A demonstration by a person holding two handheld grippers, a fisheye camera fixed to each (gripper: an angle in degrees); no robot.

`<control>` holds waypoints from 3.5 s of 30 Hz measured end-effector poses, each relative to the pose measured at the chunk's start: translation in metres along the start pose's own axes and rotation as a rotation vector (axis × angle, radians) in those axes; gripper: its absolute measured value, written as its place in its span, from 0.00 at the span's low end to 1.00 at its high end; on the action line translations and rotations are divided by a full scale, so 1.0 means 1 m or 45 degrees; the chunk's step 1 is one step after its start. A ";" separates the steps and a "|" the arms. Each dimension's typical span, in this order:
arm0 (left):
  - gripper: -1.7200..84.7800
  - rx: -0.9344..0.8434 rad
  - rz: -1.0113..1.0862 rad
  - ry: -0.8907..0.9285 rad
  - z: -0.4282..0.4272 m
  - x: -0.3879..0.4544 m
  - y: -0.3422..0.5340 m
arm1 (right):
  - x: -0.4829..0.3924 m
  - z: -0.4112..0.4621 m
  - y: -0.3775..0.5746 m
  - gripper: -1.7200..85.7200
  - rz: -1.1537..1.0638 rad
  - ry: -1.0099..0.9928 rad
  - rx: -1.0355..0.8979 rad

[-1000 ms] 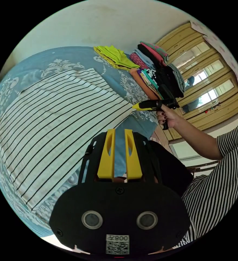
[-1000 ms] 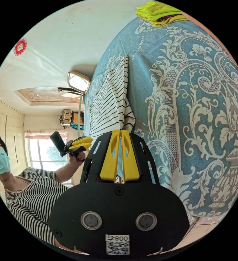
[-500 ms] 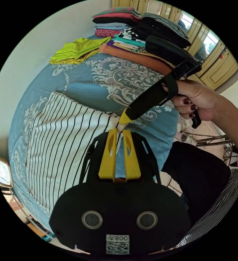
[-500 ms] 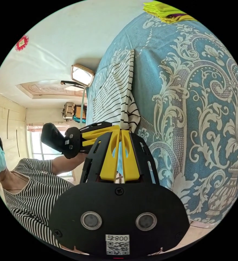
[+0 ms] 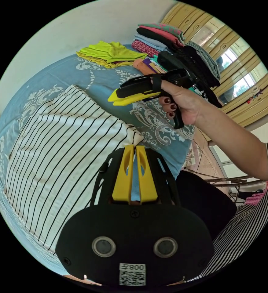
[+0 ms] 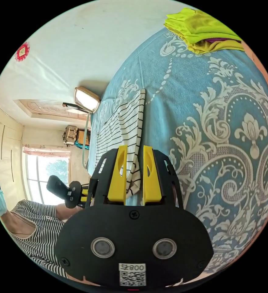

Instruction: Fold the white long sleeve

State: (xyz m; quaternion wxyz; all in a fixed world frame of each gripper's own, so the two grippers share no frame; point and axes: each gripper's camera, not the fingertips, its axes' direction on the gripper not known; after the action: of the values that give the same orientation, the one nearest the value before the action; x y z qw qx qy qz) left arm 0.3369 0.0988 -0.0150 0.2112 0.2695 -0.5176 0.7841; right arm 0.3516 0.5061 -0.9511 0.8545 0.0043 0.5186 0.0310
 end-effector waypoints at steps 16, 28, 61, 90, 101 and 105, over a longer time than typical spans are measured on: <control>0.03 0.062 -0.025 0.088 0.000 -0.012 0.008 | -0.049 0.110 -0.169 0.11 -0.036 0.038 -0.122; 0.04 0.111 -0.056 0.157 -0.001 -0.058 0.078 | -0.113 0.173 -0.226 0.04 -0.065 0.095 -0.151; 0.03 0.816 -1.004 0.468 -0.076 -0.405 0.742 | -0.579 0.510 -0.297 0.03 -0.395 0.267 -0.209; 0.02 0.942 -1.401 0.634 0.050 -0.510 1.113 | -0.817 0.771 -0.301 0.09 -0.721 0.651 -0.531; 0.02 0.881 -1.130 0.459 0.040 -0.498 1.106 | -0.835 0.757 -0.288 0.05 -0.742 0.580 -0.503; 0.02 0.734 -1.171 0.329 0.053 -0.501 1.101 | -0.823 0.772 -0.282 0.04 -0.719 0.607 -0.519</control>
State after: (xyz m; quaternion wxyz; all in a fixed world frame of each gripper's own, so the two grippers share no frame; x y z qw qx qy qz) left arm 0.0596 -0.3891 -1.0876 0.5111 0.4162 -0.0813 0.7476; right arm 0.6713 0.1971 0.1234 0.6689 -0.3145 0.6657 -0.1022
